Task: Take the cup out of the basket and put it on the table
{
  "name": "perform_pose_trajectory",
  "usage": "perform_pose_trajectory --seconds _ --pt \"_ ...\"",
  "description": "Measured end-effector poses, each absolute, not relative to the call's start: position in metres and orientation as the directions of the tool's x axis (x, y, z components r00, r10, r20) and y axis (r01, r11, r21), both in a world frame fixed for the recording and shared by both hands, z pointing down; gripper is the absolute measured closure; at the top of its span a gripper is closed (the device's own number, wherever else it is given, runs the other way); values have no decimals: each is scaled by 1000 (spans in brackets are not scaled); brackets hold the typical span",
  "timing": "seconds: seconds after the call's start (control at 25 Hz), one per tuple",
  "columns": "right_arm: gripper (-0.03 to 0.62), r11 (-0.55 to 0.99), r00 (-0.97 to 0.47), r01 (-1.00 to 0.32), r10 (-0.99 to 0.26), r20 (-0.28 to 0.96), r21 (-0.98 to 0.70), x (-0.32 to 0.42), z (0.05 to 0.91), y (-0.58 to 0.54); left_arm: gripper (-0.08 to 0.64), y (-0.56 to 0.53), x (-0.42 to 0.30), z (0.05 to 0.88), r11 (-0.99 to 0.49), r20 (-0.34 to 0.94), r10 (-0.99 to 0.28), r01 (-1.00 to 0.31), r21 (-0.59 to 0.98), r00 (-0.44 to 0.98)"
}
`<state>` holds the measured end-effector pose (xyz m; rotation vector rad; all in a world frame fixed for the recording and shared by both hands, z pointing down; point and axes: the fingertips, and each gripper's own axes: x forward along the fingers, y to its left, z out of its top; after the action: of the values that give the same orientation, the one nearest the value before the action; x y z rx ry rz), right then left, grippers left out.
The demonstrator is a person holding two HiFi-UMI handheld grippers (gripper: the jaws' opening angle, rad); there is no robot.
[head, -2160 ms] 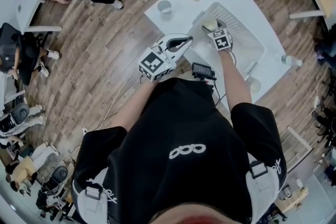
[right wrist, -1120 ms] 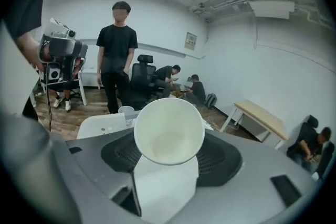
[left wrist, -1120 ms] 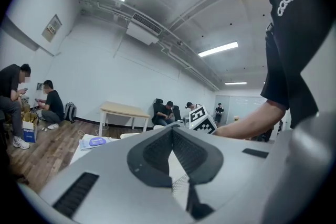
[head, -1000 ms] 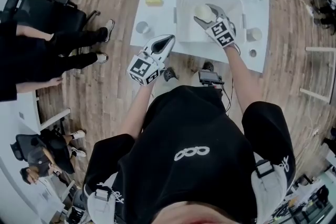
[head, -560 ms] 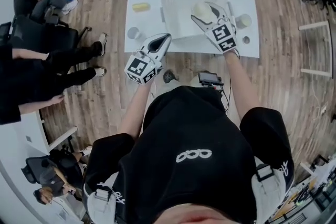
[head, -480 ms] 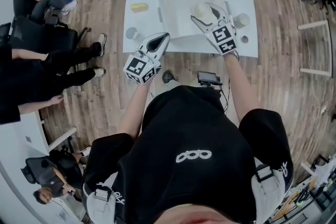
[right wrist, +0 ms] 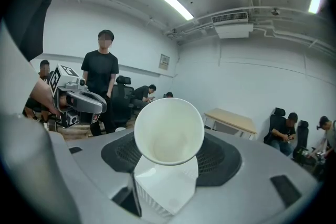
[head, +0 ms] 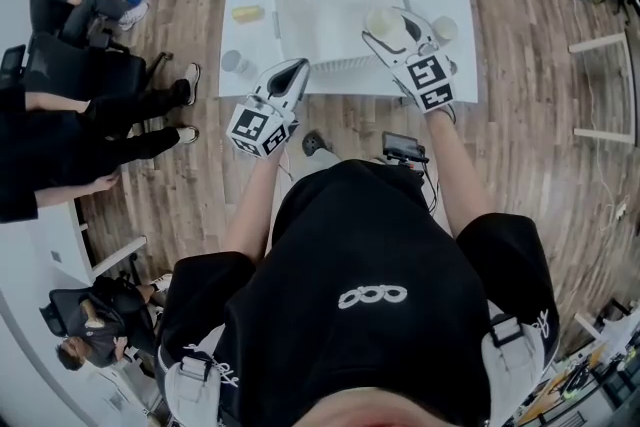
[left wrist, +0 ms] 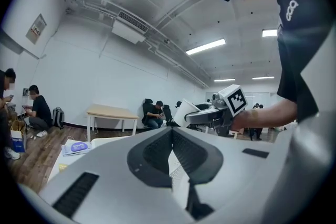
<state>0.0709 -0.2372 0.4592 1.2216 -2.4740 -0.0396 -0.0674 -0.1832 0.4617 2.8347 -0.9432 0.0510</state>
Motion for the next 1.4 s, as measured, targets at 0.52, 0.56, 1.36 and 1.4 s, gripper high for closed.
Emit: perform_pose_trajectory --seconds 0.52,0.56,1.36,1.4 --pt "296 609 -554 -775 -783 282 169 134 450 -193 552 -154 -28 458 -769 85 -628 -633 90 774" --pt "296 609 -555 -776 -783 281 166 138 451 -189 551 -151 -24 458 -768 86 -629 -635 87 773" --pt "296 586 -533 -802 -788 308 112 215 484 -91 551 -83 52 466 -780 91 -618 -623 56 781" --pt "296 587 -533 -802 -786 312 108 217 486 -85 551 -79 54 467 -779 93 -618 -624 55 780"
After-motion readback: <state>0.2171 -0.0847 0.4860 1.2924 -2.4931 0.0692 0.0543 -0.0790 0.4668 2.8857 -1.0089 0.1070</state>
